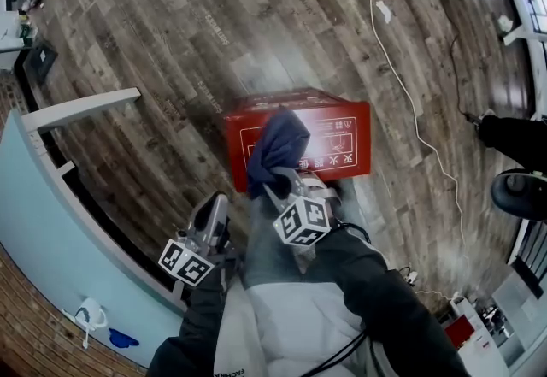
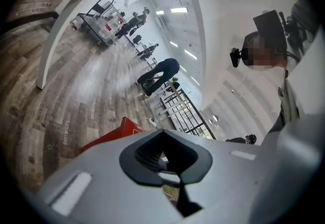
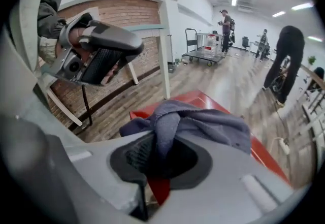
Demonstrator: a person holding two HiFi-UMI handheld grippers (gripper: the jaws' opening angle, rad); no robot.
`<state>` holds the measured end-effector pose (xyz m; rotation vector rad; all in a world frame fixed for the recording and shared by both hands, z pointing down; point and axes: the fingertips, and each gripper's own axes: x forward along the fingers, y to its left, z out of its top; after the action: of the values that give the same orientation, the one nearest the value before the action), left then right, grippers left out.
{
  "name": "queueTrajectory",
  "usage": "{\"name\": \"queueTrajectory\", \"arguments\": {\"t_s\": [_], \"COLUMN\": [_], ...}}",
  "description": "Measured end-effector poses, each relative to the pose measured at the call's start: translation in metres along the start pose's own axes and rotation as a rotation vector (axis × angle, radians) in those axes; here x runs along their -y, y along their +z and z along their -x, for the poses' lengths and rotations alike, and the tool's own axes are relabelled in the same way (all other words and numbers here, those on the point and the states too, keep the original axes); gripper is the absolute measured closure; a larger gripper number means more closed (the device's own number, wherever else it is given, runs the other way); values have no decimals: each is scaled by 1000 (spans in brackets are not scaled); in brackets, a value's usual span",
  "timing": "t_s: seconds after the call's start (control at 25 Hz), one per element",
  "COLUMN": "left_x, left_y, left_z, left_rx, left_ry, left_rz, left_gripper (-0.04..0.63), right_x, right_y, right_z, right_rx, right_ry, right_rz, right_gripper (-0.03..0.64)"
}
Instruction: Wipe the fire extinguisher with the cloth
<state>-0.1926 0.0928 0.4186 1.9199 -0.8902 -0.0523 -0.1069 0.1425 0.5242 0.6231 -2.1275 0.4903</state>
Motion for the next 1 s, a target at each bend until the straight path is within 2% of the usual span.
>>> {"name": "queueTrajectory", "arguments": {"t_s": [0.08,0.16,0.28,0.36,0.44,0.6,0.76,0.88,1.0], "left_x": [1,3,6,9,11,12,11,7,5], "left_y": [-4,-9,-17,-21,-23,-28,-28,-30,-32], "left_z": [0,-1,-5,-8,-9,-8,-1,3,3], "left_rx": [-8,-15,-25,-31,-37,-50,-56,-59,-58], "left_ry": [-4,-10,-20,-30,-38,-43,-33,-22,-17], "left_rz": [7,18,37,44,46,43,32,34,39], "left_gripper": [592,592,592,592,592,592,592,592,592], "right_x": [27,49,61,54,37,6,-16,-46,-60], "right_y": [-42,-91,-151,-174,-186,-172,-120,-79,-51], "right_z": [33,70,113,124,117,73,29,5,-6], "right_rx": [-41,-89,-178,-256,-318,-327,-250,-170,-87], "right_ry": [-80,-160,-244,-241,-190,-57,38,158,232], "right_rz": [-92,-232,-408,-463,-495,-498,-436,-379,-376], "right_gripper": [548,548,548,549,549,551,554,554,554]}}
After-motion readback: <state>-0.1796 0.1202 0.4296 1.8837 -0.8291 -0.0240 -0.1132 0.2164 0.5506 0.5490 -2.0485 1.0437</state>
